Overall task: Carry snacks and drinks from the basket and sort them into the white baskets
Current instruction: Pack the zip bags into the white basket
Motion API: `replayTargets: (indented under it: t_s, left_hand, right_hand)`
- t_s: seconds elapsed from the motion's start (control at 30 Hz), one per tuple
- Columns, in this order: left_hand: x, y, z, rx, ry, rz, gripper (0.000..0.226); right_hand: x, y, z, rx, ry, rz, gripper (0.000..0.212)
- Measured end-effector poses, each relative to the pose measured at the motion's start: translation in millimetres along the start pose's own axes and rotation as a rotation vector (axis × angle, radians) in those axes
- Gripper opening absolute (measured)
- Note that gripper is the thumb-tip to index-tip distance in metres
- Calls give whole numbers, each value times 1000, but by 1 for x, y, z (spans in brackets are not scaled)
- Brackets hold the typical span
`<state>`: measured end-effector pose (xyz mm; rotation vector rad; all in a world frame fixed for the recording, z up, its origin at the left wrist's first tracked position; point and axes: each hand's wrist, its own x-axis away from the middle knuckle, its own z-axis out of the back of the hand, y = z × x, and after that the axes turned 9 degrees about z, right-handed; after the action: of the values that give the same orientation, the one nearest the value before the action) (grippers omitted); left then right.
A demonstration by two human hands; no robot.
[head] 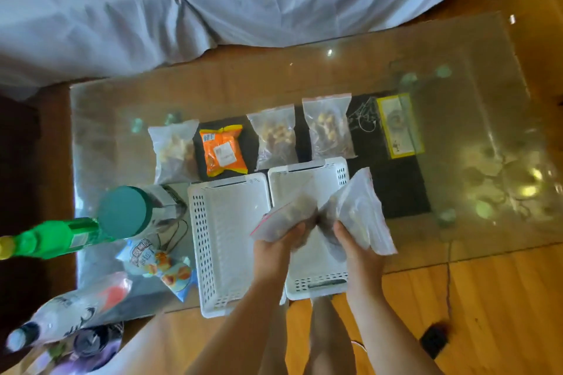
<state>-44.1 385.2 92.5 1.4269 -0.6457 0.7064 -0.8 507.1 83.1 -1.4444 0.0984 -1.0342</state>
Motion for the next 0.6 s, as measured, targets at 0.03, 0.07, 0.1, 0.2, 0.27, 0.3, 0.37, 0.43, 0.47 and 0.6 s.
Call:
replayTargets:
  t_s: [0.03,0.07,0.1,0.2,0.27,0.3,0.37,0.43,0.47,0.6]
  left_hand:
    - [-11,-6,-5,7,28,9,40]
    - [-19,-12,-9,10,44,26,44]
    - [-26,-20,-14,17,59,50,44]
    - [-34,-37,-24,-3,120,17,39]
    - [-34,-41,-28,-116,226,-48,36]
    - [-34,-43,-29,-197,281,-91,40]
    - [-32,-42,-27,-327,331,-159,40]
    - [-34,-35,-24,-397,325,-196,32]
    - [-37,-31,-22,-430,328,-207,31]
    - [-45,-14,-17,-508,373,-206,11]
  right_hand:
    - [-9,9,-7,-3,-7,52,41]
    - [-16,17,-12,-7,-17,80,39]
    - [-22,26,-16,-11,-28,88,37]
    - [-31,50,-19,63,-55,74,32]
    - [-27,61,-18,155,-86,90,33]
    - [-24,64,-16,185,-82,94,33]
    - [-17,62,-12,214,-39,107,35]
    - [-16,54,-6,269,8,197,38]
    - [-19,49,-3,318,6,249,38]
    - [-41,34,8,359,-51,182,14]
